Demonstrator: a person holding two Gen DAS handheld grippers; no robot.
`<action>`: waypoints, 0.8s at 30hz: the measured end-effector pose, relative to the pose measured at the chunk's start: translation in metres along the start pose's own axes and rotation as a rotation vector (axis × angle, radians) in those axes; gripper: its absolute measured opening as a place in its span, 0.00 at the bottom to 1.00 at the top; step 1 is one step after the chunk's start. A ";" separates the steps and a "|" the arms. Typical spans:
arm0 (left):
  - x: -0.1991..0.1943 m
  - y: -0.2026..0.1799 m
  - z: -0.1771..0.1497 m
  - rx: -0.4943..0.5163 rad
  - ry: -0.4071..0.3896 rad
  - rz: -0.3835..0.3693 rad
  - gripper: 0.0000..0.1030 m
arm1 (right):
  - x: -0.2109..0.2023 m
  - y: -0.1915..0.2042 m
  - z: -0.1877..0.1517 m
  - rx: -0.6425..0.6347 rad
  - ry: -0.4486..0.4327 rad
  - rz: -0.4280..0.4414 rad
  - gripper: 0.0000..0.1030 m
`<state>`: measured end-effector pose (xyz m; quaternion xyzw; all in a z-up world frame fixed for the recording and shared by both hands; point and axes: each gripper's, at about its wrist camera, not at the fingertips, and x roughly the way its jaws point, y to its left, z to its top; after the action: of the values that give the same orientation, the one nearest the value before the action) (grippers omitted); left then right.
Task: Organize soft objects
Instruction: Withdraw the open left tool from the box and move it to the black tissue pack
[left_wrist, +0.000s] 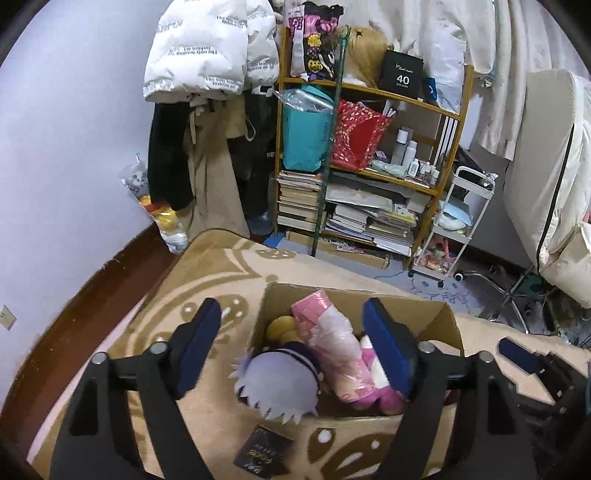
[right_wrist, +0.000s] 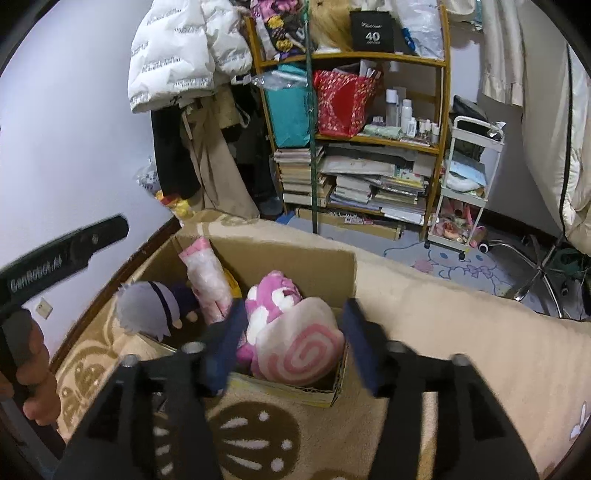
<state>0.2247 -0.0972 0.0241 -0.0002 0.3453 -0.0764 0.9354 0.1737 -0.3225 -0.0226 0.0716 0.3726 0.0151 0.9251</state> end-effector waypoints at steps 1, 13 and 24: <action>-0.004 0.001 0.001 0.006 -0.004 0.002 0.79 | -0.004 0.000 0.001 0.005 -0.011 0.004 0.66; -0.046 0.021 -0.012 0.062 -0.007 0.040 0.98 | -0.058 0.003 0.001 -0.001 -0.096 -0.015 1.00; -0.058 0.036 -0.050 0.096 0.035 0.081 0.99 | -0.074 0.008 -0.029 -0.014 -0.078 -0.014 1.00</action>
<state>0.1537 -0.0507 0.0217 0.0601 0.3574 -0.0551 0.9304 0.1001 -0.3174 0.0085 0.0629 0.3365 0.0086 0.9396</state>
